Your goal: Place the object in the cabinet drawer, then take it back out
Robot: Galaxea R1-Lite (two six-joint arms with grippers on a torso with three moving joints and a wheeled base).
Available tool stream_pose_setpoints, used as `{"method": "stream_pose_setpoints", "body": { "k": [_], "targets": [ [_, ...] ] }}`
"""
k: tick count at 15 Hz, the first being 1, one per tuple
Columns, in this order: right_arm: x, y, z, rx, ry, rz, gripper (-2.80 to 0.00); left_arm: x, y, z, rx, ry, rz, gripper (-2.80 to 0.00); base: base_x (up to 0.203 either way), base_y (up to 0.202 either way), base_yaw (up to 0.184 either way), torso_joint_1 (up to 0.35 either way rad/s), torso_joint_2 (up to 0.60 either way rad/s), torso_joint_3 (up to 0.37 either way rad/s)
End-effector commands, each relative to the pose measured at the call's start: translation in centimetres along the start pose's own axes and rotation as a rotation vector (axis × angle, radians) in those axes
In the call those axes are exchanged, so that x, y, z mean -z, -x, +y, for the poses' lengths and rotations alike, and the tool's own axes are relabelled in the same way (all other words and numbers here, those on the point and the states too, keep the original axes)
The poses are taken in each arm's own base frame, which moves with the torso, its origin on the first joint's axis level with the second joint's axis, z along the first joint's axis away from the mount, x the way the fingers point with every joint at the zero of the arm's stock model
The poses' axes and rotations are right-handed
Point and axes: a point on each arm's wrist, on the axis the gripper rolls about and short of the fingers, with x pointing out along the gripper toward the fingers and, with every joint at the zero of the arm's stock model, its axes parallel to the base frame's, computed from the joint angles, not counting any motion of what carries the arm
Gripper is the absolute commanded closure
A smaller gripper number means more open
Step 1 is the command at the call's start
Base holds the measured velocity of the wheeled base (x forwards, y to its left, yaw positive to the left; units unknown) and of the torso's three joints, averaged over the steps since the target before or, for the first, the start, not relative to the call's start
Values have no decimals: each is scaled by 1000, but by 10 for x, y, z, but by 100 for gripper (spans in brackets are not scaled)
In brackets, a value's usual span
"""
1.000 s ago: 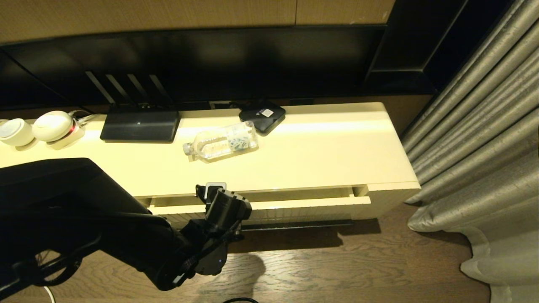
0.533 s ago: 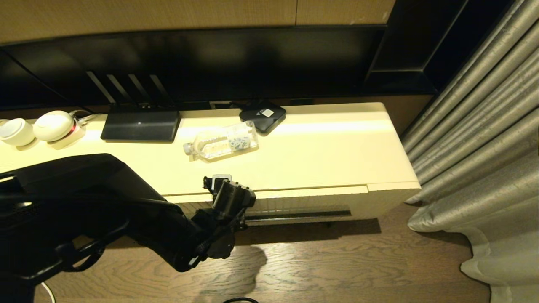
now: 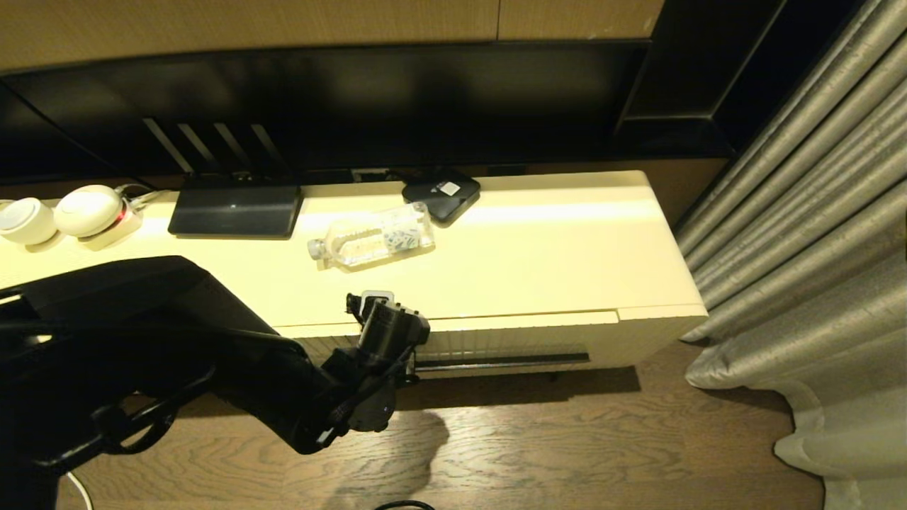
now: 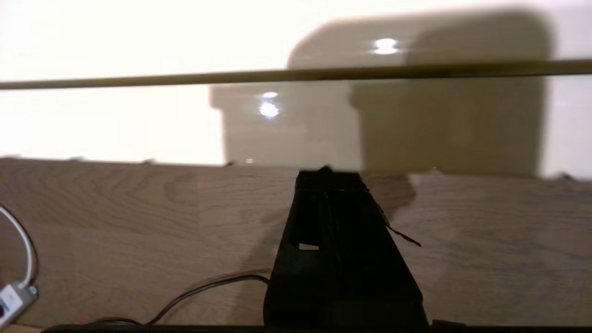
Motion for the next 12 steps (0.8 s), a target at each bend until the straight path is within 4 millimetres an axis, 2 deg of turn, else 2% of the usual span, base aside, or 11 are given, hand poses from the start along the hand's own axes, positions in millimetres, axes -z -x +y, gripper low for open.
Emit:
{"method": "stream_pose_setpoints", "body": {
  "k": [1,4,8,10,12],
  "targets": [
    [0,0,0,-1,0,3,0,-7,21,12,2,-8,-17,0,0,0,0,0,0,0],
    [0,0,0,-2,0,1,0,-18,50,31,15,-36,-55,0,0,0,0,0,0,0],
    [0,0,0,-2,0,1,0,-19,105,75,25,-100,-96,0,0,0,0,0,0,0],
    [0,0,0,-2,0,1,0,-2,133,104,11,-151,-73,0,0,0,0,0,0,0],
    [0,0,0,-2,0,1,0,20,150,128,-8,-179,-49,0,0,0,0,0,0,0]
  ]
}}
